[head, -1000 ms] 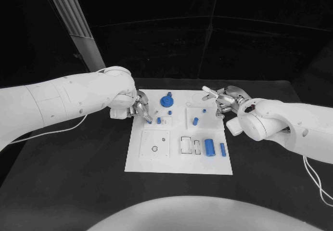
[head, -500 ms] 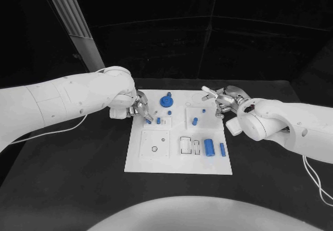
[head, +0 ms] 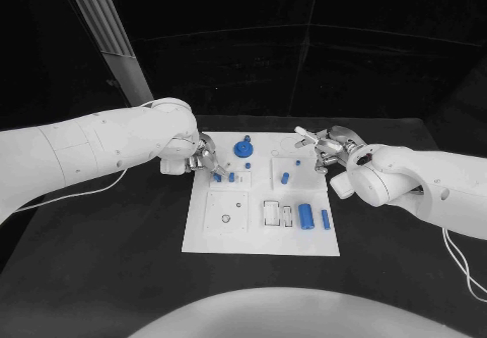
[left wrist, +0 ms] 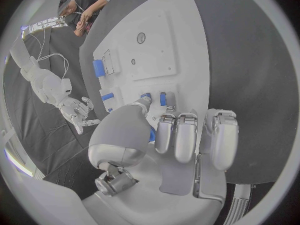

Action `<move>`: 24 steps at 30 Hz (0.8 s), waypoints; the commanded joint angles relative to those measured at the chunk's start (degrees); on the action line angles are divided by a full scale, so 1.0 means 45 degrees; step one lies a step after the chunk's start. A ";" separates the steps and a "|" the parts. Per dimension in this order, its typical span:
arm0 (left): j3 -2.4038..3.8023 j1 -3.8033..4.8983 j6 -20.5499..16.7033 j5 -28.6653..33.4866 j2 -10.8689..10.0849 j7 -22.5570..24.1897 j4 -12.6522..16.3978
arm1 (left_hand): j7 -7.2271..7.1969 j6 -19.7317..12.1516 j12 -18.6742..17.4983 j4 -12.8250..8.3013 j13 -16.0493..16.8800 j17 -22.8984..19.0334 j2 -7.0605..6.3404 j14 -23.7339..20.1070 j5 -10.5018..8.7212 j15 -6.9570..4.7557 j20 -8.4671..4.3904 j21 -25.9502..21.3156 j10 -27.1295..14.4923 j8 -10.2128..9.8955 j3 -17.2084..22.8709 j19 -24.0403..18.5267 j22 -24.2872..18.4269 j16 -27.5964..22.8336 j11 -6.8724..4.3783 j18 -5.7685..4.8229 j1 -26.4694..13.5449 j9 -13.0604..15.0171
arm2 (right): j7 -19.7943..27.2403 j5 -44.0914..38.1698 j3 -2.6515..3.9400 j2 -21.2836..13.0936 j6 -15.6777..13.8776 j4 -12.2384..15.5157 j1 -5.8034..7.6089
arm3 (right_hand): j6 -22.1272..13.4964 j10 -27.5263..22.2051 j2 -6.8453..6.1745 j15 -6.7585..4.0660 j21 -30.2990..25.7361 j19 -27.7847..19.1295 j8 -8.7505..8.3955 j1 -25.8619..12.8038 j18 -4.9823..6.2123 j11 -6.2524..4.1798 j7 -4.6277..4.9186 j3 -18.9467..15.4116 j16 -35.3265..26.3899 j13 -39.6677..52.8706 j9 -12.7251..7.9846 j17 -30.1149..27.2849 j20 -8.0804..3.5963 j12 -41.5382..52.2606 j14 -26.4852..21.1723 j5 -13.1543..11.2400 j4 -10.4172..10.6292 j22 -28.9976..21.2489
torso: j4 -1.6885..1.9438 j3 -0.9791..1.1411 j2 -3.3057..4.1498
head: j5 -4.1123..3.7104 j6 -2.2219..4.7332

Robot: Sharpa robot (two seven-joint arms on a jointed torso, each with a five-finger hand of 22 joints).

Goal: Assemble the parts on the task board

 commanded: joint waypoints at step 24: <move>-0.0036 -0.0061 -0.0154 -0.0027 -0.0068 0.0021 0.0080 | -0.0022 0.0136 -0.0065 -0.0024 0.3347 0.3354 0.0368 0.1366 0.0131 0.0076 0.0090 0.0051 0.1326 0.0281 -0.0938 0.1325 0.3352 0.0039 0.0083 -0.0084 -0.0284 0.0070 | 0.0062 -0.0037 0.0006 0.0005 -0.0004 -0.0001 0.0017 | -0.0108 0.0687 0.0130 -0.0092 0.0032 0.0099 0.0057 0.0020 0.0057 -0.0071 -0.0023 -0.0070 0.0080 0.2712 -0.0019 0.2407 0.0028 0.0046 0.0551 0.0069 0.0005 0.1249 | -0.0010 -0.0002 -0.0002 | 0.0010 -0.0021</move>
